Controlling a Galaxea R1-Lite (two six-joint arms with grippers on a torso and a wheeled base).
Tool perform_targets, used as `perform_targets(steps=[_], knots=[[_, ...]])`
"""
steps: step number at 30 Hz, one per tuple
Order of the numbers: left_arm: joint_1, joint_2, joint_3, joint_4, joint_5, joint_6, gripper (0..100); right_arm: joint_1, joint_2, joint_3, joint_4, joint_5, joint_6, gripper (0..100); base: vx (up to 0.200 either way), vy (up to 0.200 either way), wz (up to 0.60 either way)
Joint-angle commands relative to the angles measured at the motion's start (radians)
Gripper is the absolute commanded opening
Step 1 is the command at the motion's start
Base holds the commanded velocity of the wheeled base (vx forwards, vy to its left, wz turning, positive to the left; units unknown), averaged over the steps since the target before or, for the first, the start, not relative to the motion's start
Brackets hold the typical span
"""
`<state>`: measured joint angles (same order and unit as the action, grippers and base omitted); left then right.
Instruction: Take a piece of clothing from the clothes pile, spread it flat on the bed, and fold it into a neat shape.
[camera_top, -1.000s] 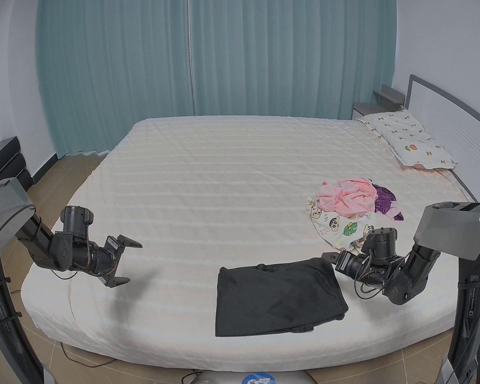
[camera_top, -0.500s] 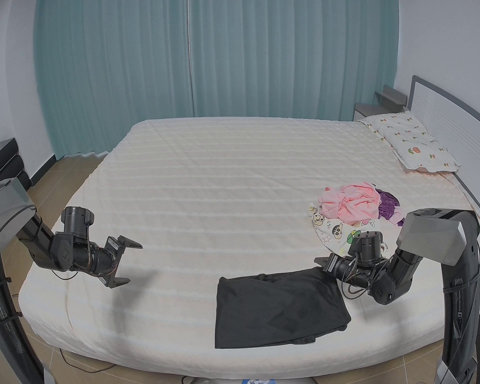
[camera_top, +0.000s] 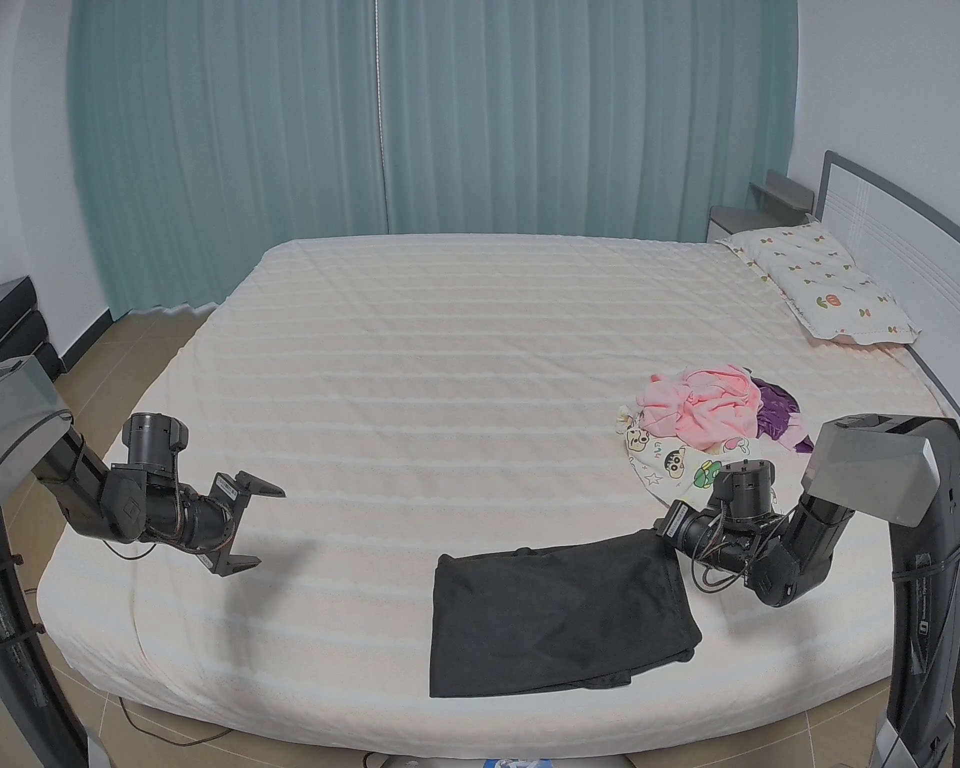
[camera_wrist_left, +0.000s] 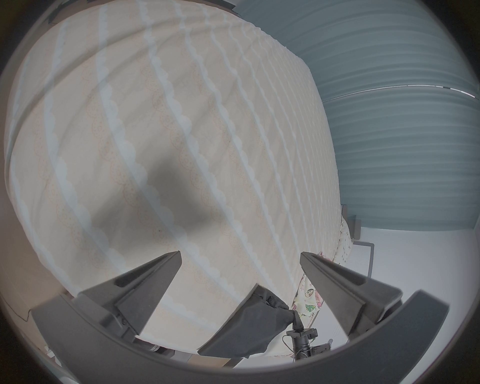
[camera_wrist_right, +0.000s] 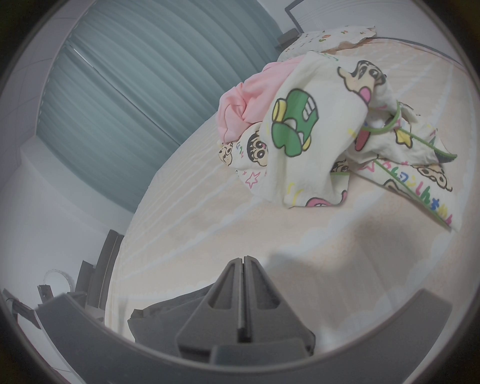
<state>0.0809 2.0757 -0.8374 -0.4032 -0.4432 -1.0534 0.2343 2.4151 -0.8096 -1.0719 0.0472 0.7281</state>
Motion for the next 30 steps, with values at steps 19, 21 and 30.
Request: perform_targets(steps=[19, 21, 30], knots=[[0.000, 0.001, -0.002, 0.000, 0.000, -0.004, 100, -0.043, 0.033, -0.007, -0.003, -0.021, 0.047, 0, 0.000, 0.000, 0.00], [0.002, 0.001, -0.002, 0.000, 0.000, -0.004, 100, -0.049, 0.041, -0.007, -0.003, -0.021, 0.047, 0, 0.000, 0.000, 0.00], [0.000, 0.001, -0.003, 0.000, 0.000, -0.004, 100, -0.050, 0.076, 0.018, -0.089, -0.018, 0.047, 100, 0.000, 0.000, 0.00]])
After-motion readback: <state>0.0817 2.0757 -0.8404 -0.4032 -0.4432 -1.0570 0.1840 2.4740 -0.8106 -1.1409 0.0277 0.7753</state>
